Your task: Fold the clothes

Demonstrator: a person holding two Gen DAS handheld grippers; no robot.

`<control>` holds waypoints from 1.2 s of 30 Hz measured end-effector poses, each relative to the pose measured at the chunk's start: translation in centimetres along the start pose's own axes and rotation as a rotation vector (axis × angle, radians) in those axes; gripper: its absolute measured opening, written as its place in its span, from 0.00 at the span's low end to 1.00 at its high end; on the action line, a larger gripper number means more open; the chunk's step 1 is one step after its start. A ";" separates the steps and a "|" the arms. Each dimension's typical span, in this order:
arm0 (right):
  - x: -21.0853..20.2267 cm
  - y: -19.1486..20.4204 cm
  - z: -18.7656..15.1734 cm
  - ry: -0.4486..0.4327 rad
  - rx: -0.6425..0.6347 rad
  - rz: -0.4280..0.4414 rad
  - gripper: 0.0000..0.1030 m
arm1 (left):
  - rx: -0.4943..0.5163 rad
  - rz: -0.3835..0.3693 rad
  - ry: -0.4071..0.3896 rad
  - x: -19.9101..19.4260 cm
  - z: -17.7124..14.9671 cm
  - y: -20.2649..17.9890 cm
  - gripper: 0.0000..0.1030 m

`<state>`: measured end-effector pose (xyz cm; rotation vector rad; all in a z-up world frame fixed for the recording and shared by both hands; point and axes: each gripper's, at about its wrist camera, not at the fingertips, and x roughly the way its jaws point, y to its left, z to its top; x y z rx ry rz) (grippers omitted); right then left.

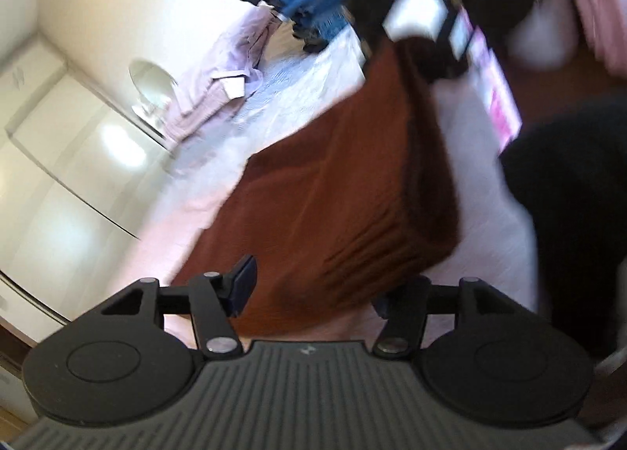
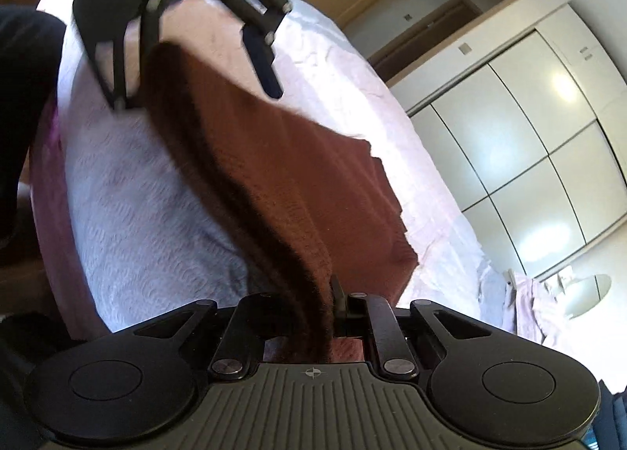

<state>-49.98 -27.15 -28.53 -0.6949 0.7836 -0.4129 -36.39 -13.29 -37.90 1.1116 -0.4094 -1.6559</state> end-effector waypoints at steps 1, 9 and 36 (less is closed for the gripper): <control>-0.2 -0.2 0.2 -0.001 0.003 -0.004 0.11 | 0.010 0.005 0.012 0.6 0.0 -0.1 0.38; -4.9 -0.6 1.4 0.017 -0.018 -0.003 0.10 | -0.106 -0.128 -0.004 -2.9 2.0 2.7 0.12; 7.8 -15.8 10.0 0.035 -0.124 0.099 0.11 | -0.864 -0.305 0.024 6.1 -4.1 22.9 0.22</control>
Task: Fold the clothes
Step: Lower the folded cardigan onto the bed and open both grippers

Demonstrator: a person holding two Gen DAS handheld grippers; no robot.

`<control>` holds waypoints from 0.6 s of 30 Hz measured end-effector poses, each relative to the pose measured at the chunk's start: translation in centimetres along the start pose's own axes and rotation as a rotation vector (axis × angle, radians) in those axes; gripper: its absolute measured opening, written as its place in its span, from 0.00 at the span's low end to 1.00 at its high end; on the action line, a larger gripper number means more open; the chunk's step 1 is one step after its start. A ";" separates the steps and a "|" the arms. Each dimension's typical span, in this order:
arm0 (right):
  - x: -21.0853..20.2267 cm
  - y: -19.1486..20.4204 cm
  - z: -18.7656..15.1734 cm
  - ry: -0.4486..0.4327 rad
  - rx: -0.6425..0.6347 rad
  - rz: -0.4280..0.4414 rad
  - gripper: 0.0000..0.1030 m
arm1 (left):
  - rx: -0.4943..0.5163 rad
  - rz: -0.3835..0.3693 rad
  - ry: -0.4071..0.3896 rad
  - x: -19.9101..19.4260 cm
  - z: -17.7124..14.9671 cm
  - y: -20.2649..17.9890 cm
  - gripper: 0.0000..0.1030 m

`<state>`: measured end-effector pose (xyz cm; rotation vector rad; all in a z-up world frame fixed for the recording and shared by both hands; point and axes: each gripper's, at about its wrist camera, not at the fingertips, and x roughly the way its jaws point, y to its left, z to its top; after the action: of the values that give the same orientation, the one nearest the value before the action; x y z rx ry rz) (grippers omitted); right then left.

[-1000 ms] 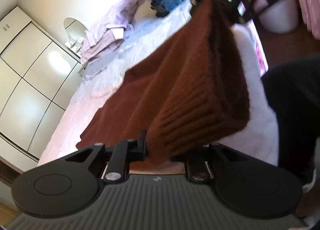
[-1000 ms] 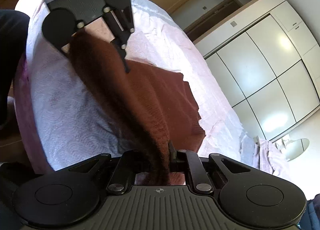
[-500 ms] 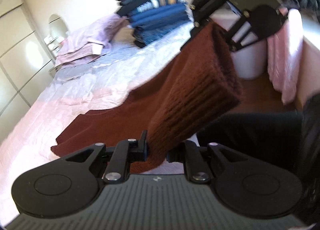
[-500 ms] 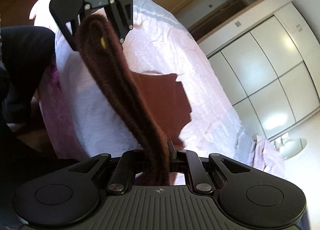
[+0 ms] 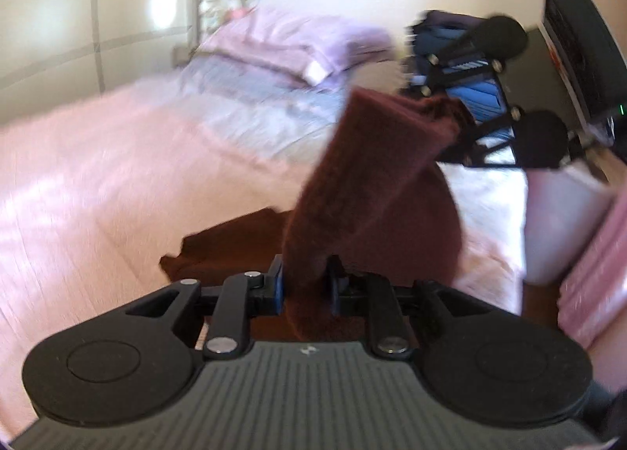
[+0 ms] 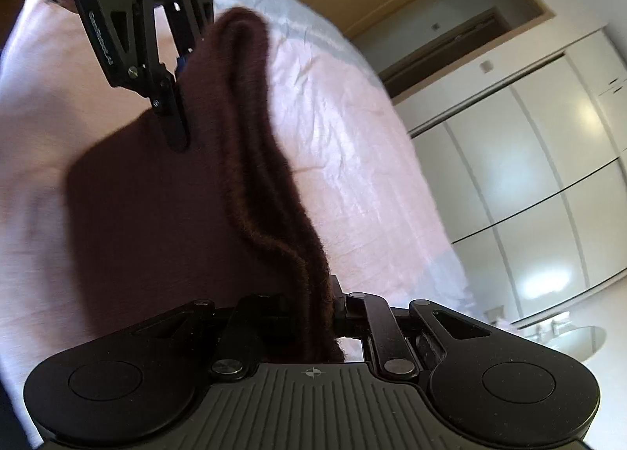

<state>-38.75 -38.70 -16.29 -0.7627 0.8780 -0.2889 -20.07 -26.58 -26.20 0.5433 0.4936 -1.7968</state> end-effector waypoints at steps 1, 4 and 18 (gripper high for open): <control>2.2 -0.4 -0.2 0.018 0.004 0.019 0.13 | -0.024 0.013 0.023 1.5 -0.2 1.2 0.26; 8.4 -0.8 -1.5 0.067 0.047 0.064 0.38 | -0.079 0.038 0.097 5.3 -1.1 3.9 0.28; 9.5 -6.9 -15.5 -0.045 1.127 0.318 0.71 | -0.228 0.016 0.099 8.5 -1.7 7.6 0.25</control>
<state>-44.39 -55.94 -23.21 0.4113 0.6364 -0.4154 -14.76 -34.12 -33.05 0.4772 0.7492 -1.6772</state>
